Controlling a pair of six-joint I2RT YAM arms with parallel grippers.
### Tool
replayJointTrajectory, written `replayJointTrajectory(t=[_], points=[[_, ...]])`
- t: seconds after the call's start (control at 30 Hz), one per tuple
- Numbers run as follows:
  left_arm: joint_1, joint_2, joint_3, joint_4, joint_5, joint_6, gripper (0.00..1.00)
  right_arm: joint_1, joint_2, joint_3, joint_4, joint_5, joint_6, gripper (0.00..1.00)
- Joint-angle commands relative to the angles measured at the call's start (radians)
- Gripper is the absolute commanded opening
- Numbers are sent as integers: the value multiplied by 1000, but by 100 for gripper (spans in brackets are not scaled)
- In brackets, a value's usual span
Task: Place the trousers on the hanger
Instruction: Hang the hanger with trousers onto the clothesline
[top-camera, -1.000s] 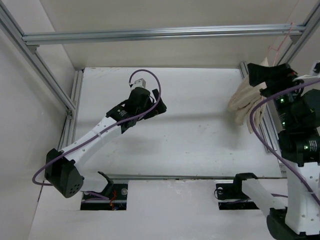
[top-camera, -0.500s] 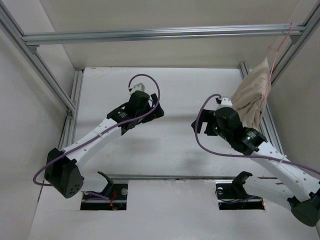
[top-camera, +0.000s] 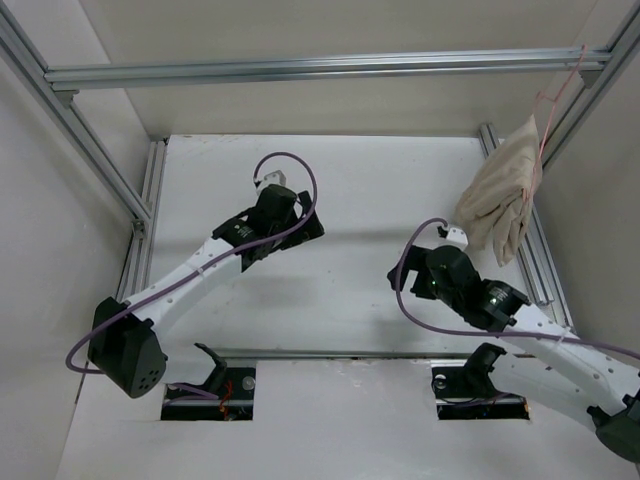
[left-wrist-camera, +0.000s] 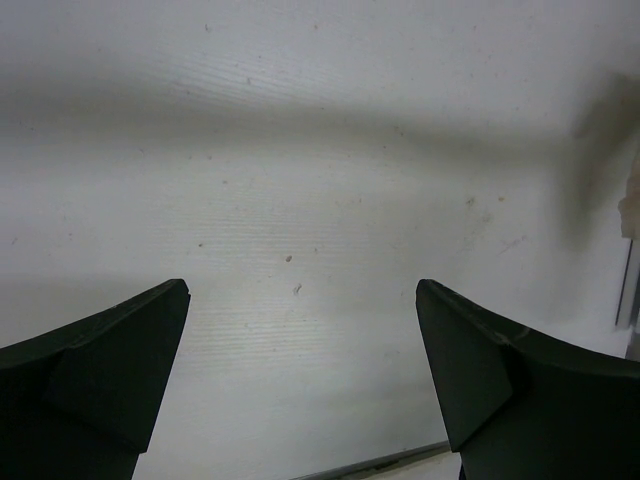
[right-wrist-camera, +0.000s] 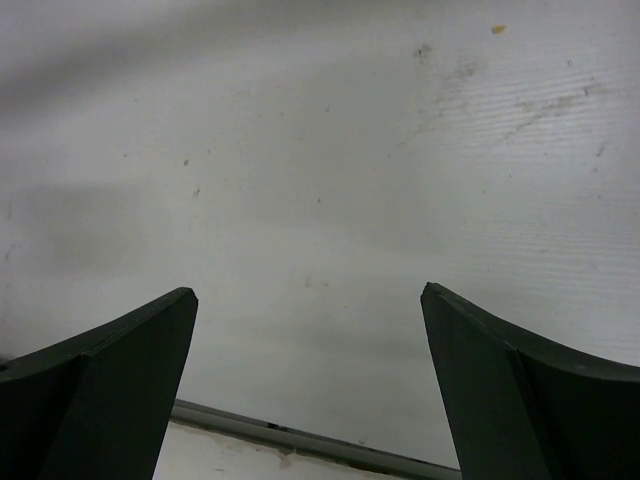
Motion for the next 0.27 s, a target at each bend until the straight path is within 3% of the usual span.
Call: replayJointTrajectory(t=[0.0, 0.23], points=[[8, -40, -4, 4, -26, -6, 100, 8, -73, -44, 26, 28, 73, 100], [-29, 26, 29, -49, -80, -62, 100, 4, -167, -93, 59, -20, 29, 100]])
